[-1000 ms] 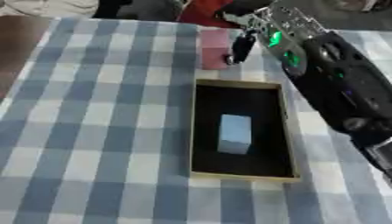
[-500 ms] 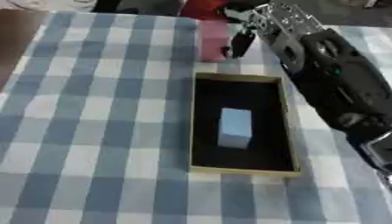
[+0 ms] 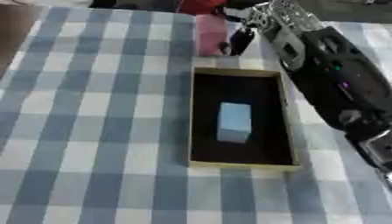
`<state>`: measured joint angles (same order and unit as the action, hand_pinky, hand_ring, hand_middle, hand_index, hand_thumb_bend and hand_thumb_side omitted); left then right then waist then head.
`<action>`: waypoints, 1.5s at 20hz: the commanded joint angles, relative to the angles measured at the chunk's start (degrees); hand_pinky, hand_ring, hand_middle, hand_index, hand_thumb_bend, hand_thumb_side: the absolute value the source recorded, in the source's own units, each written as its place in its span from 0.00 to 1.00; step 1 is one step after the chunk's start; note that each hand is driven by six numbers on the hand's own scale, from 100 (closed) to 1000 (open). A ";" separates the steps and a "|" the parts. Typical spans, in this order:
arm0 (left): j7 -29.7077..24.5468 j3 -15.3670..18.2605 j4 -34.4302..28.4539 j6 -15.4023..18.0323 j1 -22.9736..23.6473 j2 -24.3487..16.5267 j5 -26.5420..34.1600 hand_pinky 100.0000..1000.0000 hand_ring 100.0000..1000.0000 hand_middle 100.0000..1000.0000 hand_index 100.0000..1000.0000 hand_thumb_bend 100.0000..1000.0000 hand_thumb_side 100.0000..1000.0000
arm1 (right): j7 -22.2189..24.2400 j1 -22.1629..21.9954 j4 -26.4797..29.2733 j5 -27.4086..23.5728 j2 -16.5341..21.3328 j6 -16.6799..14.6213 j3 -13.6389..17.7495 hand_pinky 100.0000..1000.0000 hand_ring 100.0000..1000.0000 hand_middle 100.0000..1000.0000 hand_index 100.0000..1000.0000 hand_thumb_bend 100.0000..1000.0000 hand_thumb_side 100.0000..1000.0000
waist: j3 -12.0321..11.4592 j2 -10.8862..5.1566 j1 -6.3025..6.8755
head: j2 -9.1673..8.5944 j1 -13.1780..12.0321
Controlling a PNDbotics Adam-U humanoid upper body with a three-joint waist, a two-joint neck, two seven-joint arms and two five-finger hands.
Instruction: Pick up objects on the table and place them in the box.
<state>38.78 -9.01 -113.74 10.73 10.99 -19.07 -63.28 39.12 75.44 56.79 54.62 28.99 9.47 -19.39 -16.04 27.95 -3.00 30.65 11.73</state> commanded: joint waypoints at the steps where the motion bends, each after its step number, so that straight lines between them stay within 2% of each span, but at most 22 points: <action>1: -0.18 -0.20 -0.85 -0.23 -0.01 0.08 -0.47 0.63 0.60 0.45 0.62 0.00 0.42 | 0.11 0.65 -0.20 -0.90 0.48 1.38 0.09 0.87 0.85 0.70 0.84 0.06 0.00 | -0.23 -0.84 0.21 | -0.23 0.08; 6: -0.31 -0.28 -0.85 -0.30 0.06 0.21 -0.61 0.63 0.60 0.45 0.62 0.00 0.42 | -2.49 0.79 0.08 -0.45 0.35 3.88 0.05 0.87 0.83 0.62 0.77 0.02 0.00 | -0.13 -0.93 0.23 | 0.01 -0.05; 13: -0.45 -0.22 -0.85 -0.25 0.52 0.05 -0.38 0.63 0.60 0.45 0.62 0.00 0.42 | -4.73 1.06 1.50 0.80 0.69 5.27 0.13 0.86 0.81 0.57 0.73 0.00 0.00 | 0.30 -1.89 0.41 | 0.71 -0.36; 27: -0.58 0.28 -0.85 0.23 1.89 -1.24 1.10 0.63 0.60 0.45 0.62 0.00 0.42 | -3.04 -2.26 19.03 -7.50 10.35 6.36 -2.49 0.85 0.78 0.56 0.71 0.00 0.00 | 1.74 -5.26 0.59 | 3.08 -1.93; 30: -0.48 0.47 -0.85 0.40 2.38 -1.42 1.61 0.63 0.60 0.45 0.62 0.00 0.42 | -2.91 -4.00 23.28 -9.46 13.03 5.83 -2.89 0.84 0.77 0.56 0.71 0.00 0.00 | 2.09 -6.27 0.85 | 4.26 -2.42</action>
<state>38.19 -9.13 -113.74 10.87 13.02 -19.21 -62.21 36.13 70.50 77.49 46.21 39.41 15.43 -22.61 -13.98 23.03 -2.40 34.34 9.62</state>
